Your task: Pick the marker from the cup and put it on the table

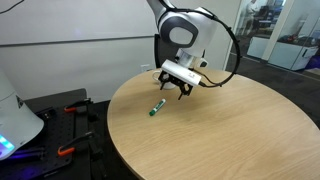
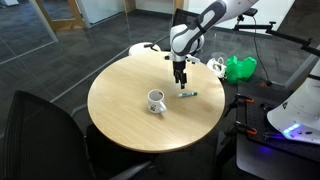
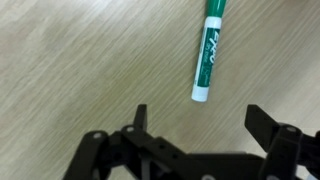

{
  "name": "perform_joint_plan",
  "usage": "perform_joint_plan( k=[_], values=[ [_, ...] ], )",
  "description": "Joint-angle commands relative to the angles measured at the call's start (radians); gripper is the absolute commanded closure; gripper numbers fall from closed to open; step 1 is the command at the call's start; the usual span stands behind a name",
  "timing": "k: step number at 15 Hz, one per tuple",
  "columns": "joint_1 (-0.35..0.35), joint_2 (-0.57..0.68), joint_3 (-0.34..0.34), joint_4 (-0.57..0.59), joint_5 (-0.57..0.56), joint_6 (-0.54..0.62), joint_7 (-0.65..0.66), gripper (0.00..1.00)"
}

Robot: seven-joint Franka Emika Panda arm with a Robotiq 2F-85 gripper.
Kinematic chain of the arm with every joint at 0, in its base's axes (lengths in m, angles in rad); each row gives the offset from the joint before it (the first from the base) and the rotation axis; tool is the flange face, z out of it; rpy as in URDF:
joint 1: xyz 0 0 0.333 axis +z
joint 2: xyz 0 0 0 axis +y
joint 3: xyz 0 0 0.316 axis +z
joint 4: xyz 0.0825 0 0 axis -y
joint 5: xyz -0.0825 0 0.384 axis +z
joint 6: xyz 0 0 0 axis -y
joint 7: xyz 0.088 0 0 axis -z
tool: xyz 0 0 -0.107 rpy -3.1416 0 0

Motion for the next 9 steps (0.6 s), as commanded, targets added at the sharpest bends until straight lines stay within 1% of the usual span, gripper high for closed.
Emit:
perform_joint_plan(
  k=[1, 5, 9],
  values=[
    [-0.014, -0.101, 0.021, -0.066, -0.023, 0.031, 0.042, 0.00],
    [0.004, -0.214, 0.008, -0.137, -0.036, 0.051, 0.066, 0.00],
    [0.021, -0.345, -0.002, -0.233, -0.070, 0.084, 0.132, 0.00]
  ],
)
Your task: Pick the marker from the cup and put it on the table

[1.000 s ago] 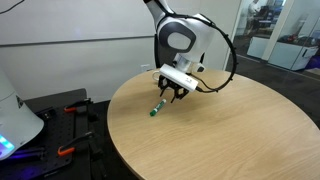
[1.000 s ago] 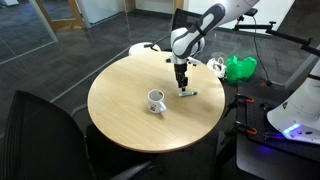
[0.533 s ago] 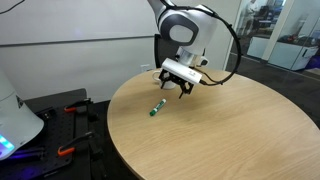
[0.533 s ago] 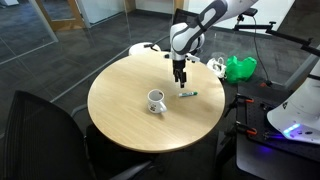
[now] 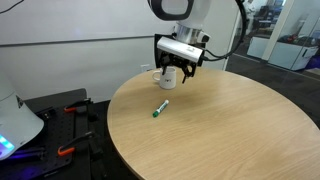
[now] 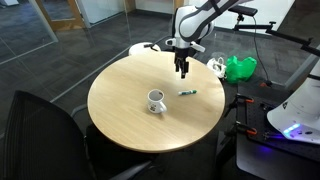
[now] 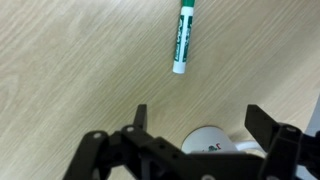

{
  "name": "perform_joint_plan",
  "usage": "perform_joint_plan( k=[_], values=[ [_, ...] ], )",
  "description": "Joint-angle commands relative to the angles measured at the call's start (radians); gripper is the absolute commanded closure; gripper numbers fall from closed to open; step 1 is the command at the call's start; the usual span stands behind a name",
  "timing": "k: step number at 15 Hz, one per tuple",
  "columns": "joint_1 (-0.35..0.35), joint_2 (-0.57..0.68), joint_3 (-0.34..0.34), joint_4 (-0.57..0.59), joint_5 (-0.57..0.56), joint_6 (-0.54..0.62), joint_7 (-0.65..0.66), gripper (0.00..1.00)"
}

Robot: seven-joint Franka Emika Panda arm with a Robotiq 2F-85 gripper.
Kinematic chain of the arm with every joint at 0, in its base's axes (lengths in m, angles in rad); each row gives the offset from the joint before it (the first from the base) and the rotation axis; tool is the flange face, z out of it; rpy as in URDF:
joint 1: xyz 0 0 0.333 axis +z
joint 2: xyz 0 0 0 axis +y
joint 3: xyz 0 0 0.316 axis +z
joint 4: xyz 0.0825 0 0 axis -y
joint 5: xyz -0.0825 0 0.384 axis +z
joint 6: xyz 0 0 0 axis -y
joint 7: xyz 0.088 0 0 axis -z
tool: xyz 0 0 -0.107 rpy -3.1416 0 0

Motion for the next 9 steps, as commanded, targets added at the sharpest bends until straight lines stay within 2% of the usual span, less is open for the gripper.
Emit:
perform_joint_plan(
  k=[1, 6, 7, 9],
  values=[
    [0.021, -0.160, -0.005, -0.138, -0.057, 0.051, 0.095, 0.00],
    [0.040, -0.278, -0.007, -0.220, -0.096, 0.063, 0.158, 0.00],
    [0.029, -0.208, -0.006, -0.153, -0.066, 0.027, 0.110, 0.00],
    [0.037, -0.242, -0.010, -0.178, -0.071, 0.029, 0.118, 0.00]
  ],
)
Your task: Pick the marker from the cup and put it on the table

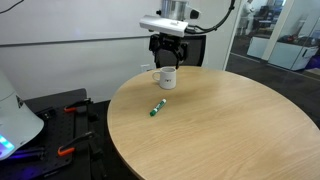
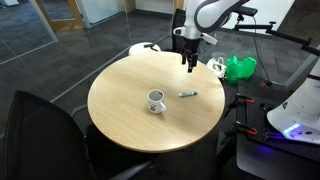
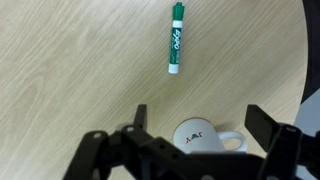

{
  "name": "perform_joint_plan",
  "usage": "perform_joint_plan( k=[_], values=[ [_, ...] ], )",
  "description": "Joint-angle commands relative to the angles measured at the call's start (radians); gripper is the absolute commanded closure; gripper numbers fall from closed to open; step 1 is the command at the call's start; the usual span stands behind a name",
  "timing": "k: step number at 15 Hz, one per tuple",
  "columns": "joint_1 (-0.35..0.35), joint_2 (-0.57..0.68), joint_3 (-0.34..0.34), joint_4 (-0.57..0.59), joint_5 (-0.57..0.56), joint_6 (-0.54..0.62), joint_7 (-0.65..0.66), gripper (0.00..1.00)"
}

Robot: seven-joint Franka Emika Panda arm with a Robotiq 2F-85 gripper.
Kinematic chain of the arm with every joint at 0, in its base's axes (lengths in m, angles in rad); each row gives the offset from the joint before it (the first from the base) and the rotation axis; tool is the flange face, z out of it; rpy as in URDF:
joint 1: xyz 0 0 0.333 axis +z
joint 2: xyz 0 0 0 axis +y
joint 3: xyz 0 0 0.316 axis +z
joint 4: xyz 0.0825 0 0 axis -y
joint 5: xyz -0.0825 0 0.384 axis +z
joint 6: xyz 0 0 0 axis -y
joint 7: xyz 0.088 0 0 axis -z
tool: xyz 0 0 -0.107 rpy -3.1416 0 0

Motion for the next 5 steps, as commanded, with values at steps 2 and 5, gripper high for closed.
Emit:
perform_joint_plan(
  k=[2, 5],
  values=[
    [0.012, -0.010, -0.011, -0.009, 0.001, 0.001, 0.000, 0.00],
    [0.012, -0.010, -0.011, -0.013, 0.001, 0.004, 0.000, 0.00]
  ],
)
